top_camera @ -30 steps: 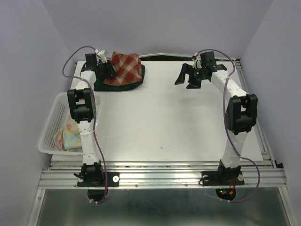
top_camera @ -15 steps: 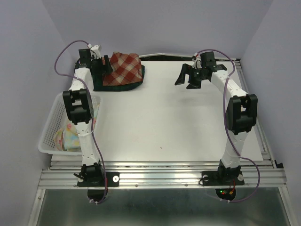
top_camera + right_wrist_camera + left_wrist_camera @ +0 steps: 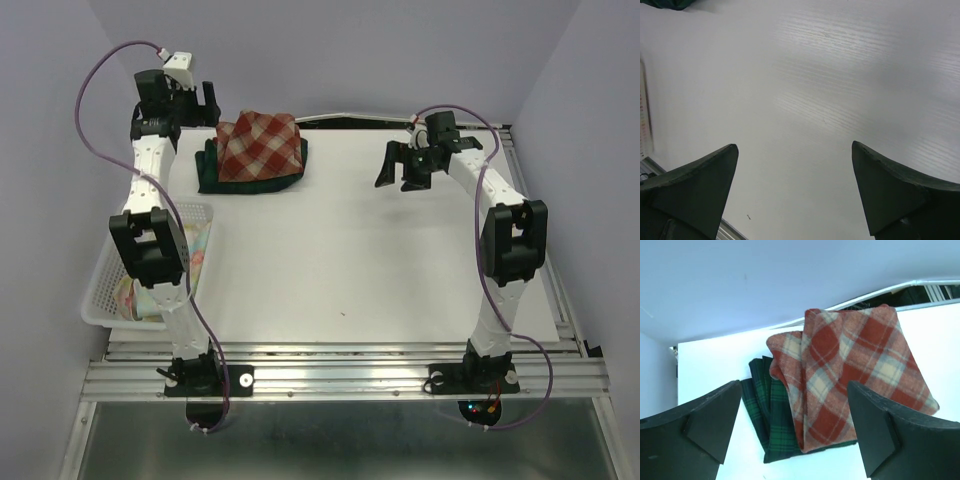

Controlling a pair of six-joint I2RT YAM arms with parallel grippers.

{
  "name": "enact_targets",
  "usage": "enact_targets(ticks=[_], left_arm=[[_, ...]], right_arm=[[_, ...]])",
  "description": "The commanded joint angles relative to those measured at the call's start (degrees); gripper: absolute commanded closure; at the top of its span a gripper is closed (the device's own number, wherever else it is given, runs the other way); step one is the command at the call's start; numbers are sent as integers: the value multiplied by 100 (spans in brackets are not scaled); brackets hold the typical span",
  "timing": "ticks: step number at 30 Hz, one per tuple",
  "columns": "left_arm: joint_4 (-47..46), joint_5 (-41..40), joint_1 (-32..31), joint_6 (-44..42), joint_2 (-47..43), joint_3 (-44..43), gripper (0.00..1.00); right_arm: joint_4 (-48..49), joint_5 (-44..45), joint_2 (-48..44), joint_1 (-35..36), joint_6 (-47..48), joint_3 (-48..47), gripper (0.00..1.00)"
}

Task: Fold and stack the skirts
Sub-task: Neatly place the folded skirt to the corner

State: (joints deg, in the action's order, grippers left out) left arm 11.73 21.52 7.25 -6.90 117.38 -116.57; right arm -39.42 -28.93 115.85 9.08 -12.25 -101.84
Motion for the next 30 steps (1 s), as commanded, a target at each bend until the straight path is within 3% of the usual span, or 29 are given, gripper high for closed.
enact_targets(ticks=[1,3,6,9,12,17,20,25,30], left_arm=[[374,335,-4,-584,-707,371,1],[453,475,-74,-943,-962,662,3],[480,590,-136,-885,-876,619,14],[191,1090,-136,-340,-472,443,21],[-687,1705,-144,503,-33,451,29],[-1320,2146,-267,1392,1231,-584,39],[-1962,2137,-268,2033,1715,-779,39],[-2815,1454,-224,2946,2341,-954,29],[-2553,775,-162,2992,2764,-1175,21]], right_arm=[[-189,413,-467,15,557,-73,0],[-180,563,-634,15,653,198,0],[-154,546,-757,15,671,410,0],[-154,529,-784,15,645,516,0],[-163,546,-757,15,610,543,0],[-198,678,-591,15,592,420,0],[-259,625,-485,15,566,297,0],[-321,651,-265,15,601,243,0],[-409,836,-212,15,619,235,0]])
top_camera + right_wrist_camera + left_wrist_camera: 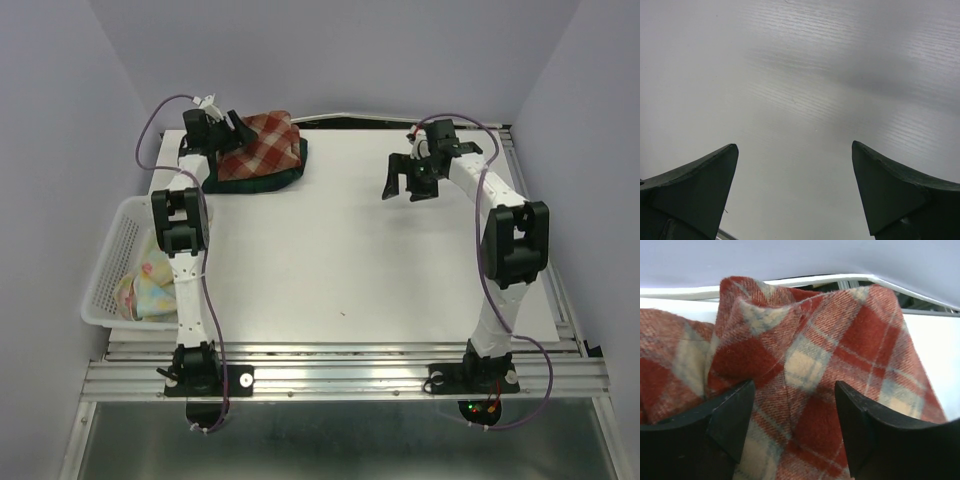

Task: Fold and stack the skirts
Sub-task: Neatly place the folded skirt to the corner, then grab the skirt from the pile

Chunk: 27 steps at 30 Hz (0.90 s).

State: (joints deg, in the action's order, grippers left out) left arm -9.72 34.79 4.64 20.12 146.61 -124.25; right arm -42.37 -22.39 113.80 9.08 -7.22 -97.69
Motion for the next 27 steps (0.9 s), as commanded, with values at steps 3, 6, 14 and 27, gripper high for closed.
enact_targets(ticks=[3,6,14,27], left_arm=[[-391,-307,142,203,-255,-311,17],[-277,-25,142,-156,-719,-101,12],[1926,-804,142,-2036,-2853,-196,2],[5821,-1816,678,-5430,-6265,2207,1]], right_arm=[[-140,174,-68,15,125,-198,0],[-175,95,-147,15,116,-224,0],[-184,208,-709,15,370,-22,0],[-131,280,-1905,15,1065,1172,0]])
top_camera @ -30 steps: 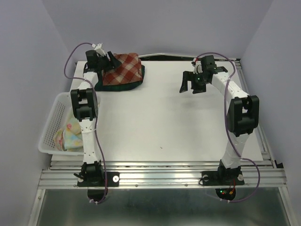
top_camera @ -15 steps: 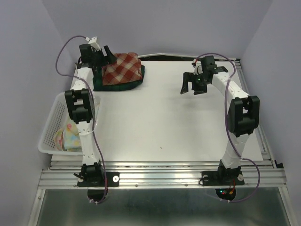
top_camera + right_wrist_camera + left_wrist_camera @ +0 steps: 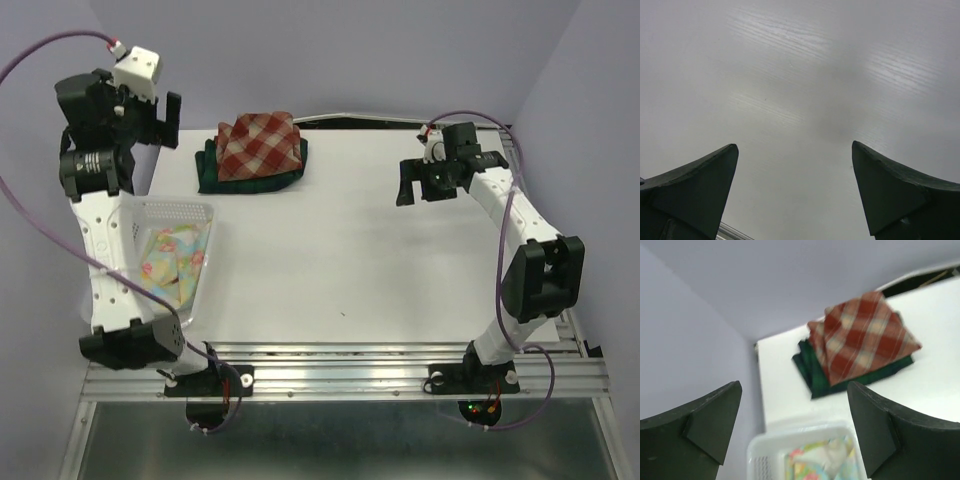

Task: Fold and stack the skirts
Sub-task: Grab the skirt from the pile

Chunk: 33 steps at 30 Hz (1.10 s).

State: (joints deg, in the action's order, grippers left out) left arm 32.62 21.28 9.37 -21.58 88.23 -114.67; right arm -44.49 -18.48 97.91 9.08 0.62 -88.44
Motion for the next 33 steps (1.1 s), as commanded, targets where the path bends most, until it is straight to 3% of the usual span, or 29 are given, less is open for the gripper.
enact_targets(ticks=[1,8,13,23,29,32,33], left_arm=[[1633,-467,276,-1356,-612,1507,2],[1230,-1440,908,-2139,-2150,4126,2],[502,-1618,1207,-2236,-2126,5242,2],[-871,-1759,1269,-2192,-458,5737,6],[-819,-1618,1278,-2113,501,5385,12],[-784,-1539,1296,-2087,599,5359,24],[-758,-1522,1296,-2069,556,5350,40]], right_arm=[[81,-147,-368,15,280,301,0],[-288,-744,-834,15,746,669,0],[-525,-736,-967,15,834,732,0],[-710,-578,-1177,15,738,916,0],[-772,-508,-1186,15,711,917,0],[-763,-420,-1213,15,746,925,0],[-763,-393,-1221,15,738,925,0]])
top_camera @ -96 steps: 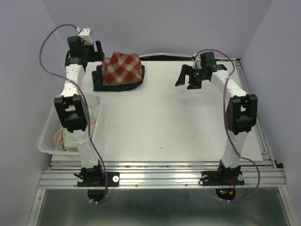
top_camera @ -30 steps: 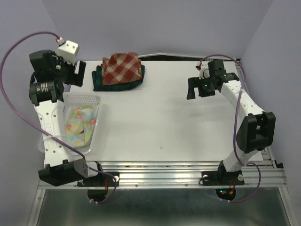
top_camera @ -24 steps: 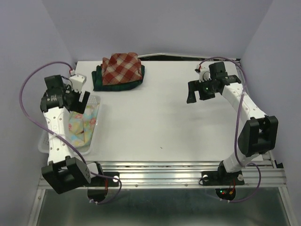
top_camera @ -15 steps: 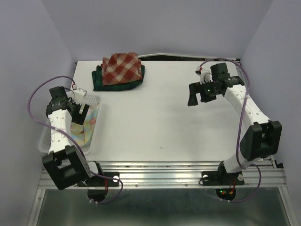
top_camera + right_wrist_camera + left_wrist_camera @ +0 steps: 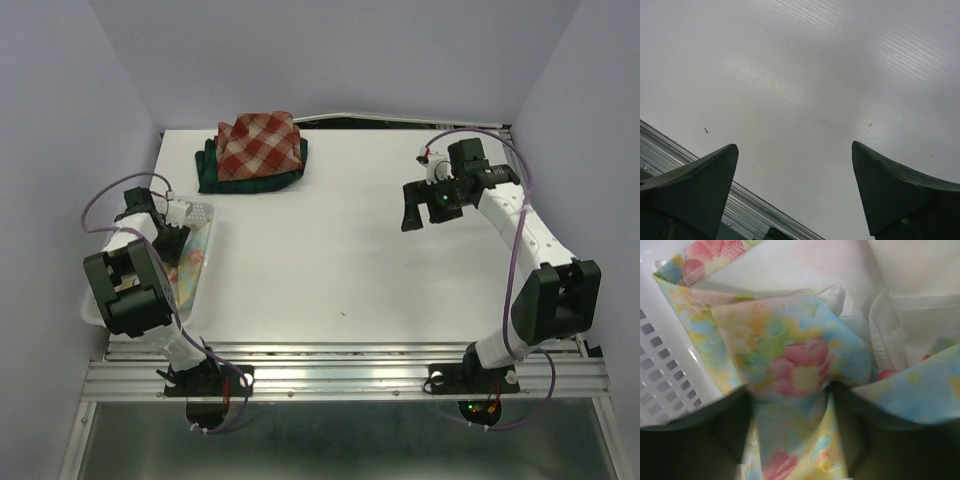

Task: Fold and stack the skirts
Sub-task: Grab the skirt from the pile, then move the skirt to the center of the board

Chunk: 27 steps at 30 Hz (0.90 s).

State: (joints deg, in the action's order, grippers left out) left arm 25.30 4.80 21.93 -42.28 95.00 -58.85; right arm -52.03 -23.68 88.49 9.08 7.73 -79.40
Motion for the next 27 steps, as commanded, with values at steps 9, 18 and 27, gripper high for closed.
enact_targets(ticks=[9,18,27], left_arm=[[1325,688,39,-60,-1711,-1703,100],[2110,1681,4,703,-1950,-4850,100],[174,4054,-575,2371,-2328,-5700,100]], right_arm=[[9,30,-288,15,-25,-163,0],[88,4,-86,15,-157,-620,0],[97,21,37,-46,-316,-1174,0]])
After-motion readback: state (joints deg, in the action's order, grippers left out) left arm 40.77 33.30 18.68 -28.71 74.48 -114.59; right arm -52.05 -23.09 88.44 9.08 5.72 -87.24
